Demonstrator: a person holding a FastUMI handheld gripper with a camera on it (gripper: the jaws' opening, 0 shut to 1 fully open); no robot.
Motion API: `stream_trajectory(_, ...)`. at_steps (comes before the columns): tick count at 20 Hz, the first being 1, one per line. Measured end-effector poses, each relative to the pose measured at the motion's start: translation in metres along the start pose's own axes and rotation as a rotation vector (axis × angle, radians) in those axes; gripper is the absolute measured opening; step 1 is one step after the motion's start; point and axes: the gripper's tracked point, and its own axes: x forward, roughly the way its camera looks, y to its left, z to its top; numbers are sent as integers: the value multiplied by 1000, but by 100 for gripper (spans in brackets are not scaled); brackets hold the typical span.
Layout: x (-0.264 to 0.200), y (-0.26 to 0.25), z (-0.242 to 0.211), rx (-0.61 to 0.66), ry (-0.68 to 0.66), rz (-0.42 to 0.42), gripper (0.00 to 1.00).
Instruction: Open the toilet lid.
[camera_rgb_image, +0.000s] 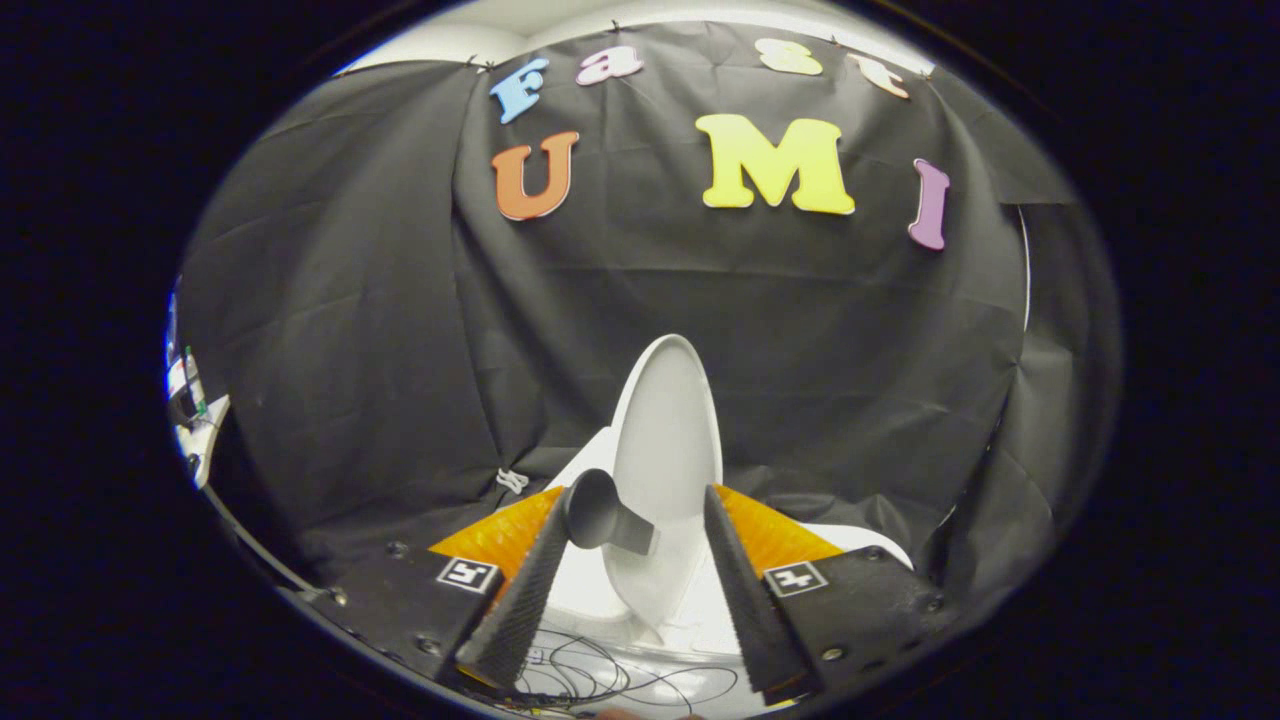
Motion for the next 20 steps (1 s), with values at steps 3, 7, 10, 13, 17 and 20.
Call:
stream_trajectory(3,-15,-14,2,0,-43,8,96)
stream_trajectory(7,-45,-43,16,43,-114,-18,100)
stream_trajectory(10,-68,-69,18,78,-145,-27,100)
stream_trajectory(13,-97,-107,10,85,-168,-66,100)
stream_trajectory(17,-136,-161,-9,88,-193,-128,100)
stream_trajectory(20,-165,-199,-24,86,-218,-185,100)
